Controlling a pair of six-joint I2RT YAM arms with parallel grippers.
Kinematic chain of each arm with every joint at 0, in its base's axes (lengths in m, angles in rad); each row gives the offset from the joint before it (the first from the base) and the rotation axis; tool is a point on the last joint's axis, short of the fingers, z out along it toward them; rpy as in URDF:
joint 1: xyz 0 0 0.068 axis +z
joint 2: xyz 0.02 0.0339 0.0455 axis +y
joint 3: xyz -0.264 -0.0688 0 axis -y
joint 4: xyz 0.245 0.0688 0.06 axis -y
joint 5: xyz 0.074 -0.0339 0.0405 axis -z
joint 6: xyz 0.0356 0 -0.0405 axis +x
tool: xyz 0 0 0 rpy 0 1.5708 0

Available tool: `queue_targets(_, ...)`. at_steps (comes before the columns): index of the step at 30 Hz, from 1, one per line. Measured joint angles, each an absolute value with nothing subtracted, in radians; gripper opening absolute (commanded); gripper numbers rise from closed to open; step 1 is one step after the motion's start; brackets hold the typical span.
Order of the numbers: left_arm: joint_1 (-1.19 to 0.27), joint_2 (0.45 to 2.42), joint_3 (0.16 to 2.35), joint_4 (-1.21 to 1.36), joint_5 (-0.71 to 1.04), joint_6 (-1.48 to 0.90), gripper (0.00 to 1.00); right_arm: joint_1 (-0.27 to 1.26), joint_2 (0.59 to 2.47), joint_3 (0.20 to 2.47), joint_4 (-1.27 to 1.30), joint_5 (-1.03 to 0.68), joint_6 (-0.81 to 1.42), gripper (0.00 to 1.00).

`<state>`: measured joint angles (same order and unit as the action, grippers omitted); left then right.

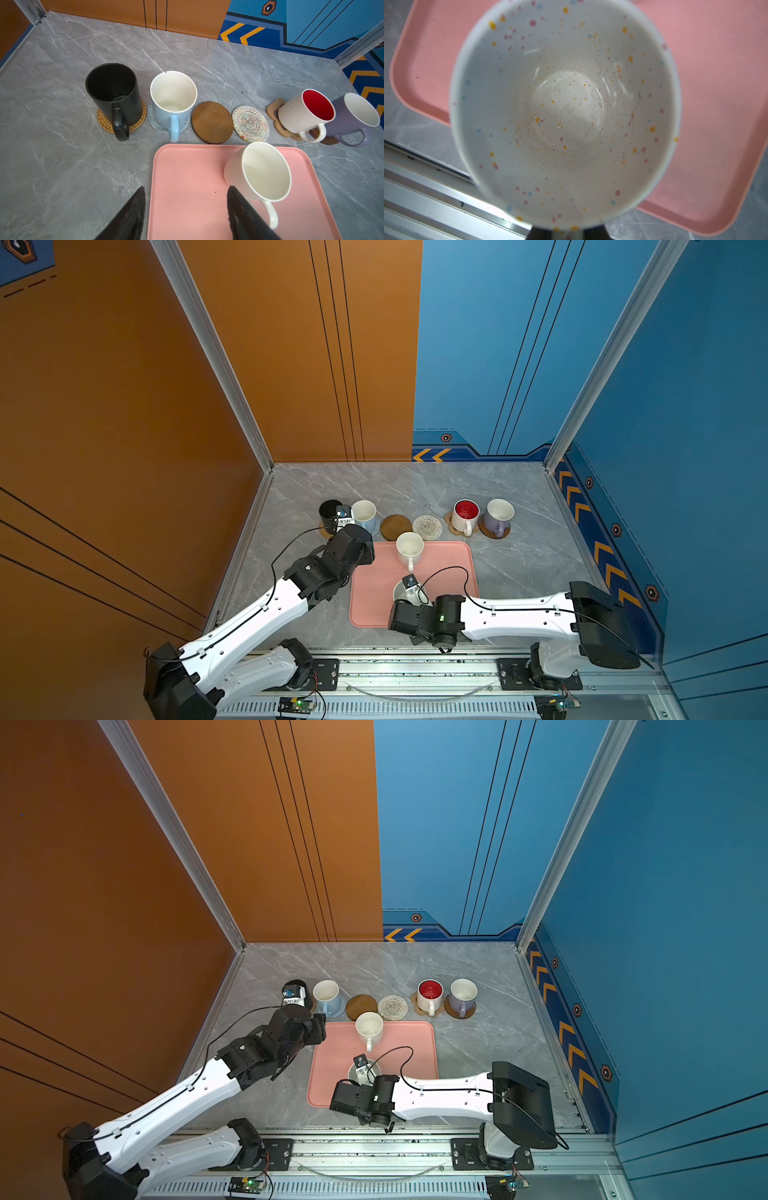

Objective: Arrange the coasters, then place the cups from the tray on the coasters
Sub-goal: 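Close the right gripper on the speckled mug rim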

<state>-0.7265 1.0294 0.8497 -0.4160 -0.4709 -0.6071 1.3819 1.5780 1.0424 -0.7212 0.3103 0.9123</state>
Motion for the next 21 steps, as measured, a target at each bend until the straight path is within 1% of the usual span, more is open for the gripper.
queue_targets(21,-0.727,1.047,0.85,-0.416,-0.471,-0.607,0.63,1.408,1.494,1.034,-0.787,0.31,0.887,0.0)
